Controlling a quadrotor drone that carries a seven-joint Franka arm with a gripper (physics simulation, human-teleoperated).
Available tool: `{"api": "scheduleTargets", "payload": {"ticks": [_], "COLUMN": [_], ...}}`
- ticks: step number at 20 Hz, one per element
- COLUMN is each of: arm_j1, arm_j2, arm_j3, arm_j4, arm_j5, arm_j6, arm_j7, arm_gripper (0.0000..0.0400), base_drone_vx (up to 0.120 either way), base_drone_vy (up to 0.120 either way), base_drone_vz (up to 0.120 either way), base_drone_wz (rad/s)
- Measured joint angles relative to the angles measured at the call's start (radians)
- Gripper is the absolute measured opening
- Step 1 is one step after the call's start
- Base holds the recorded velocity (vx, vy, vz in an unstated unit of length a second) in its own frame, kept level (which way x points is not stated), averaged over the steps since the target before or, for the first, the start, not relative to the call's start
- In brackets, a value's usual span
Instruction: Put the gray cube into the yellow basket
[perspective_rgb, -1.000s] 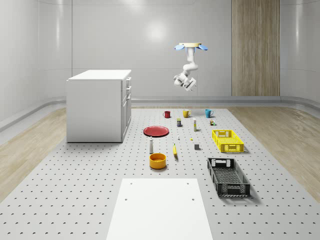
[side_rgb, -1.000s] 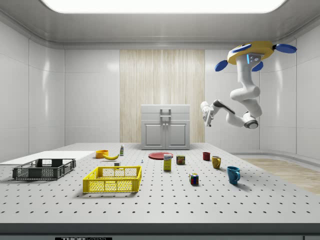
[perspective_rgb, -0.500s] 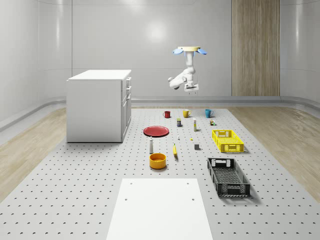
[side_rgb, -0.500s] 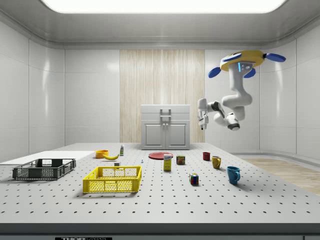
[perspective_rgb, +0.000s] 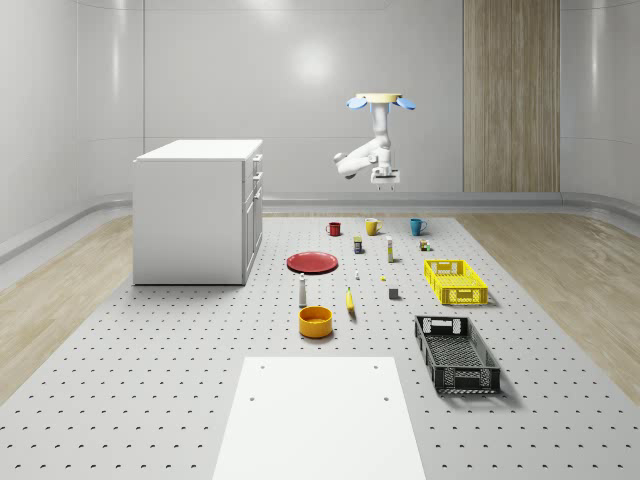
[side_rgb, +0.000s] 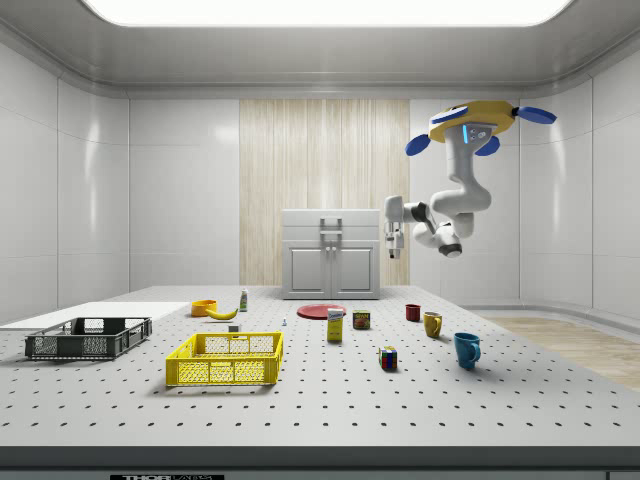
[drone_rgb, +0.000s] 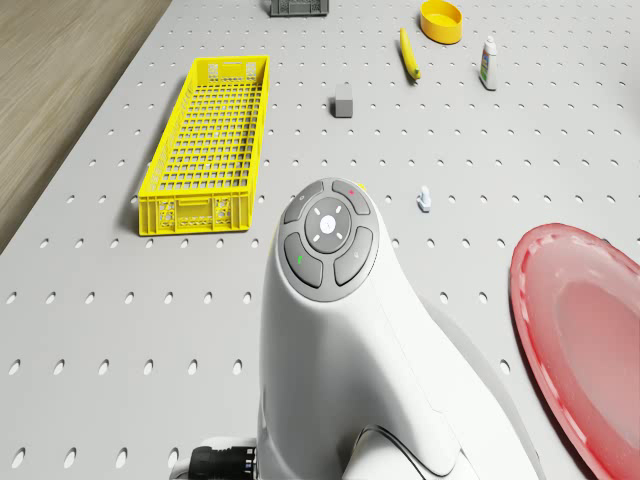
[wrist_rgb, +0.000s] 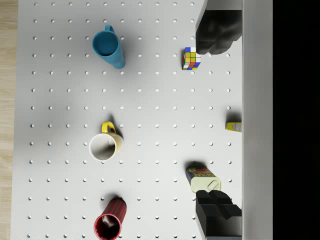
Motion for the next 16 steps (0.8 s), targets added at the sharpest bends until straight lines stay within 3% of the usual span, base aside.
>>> {"api": "scheduleTargets", "payload": {"ticks": [16], "arm_j1": [-0.045], "arm_j2": [-0.087], "arm_j3": [0.035], "arm_j4": [0.005], "arm_j5": [0.04], "arm_j6": [0.066], "arm_j7": [0.039], "arm_gripper": [0.04], "base_drone_vx": [0.12], "base_drone_vy": [0.0], "base_drone_vz": [0.0], "base_drone_wz": [0.0]}}
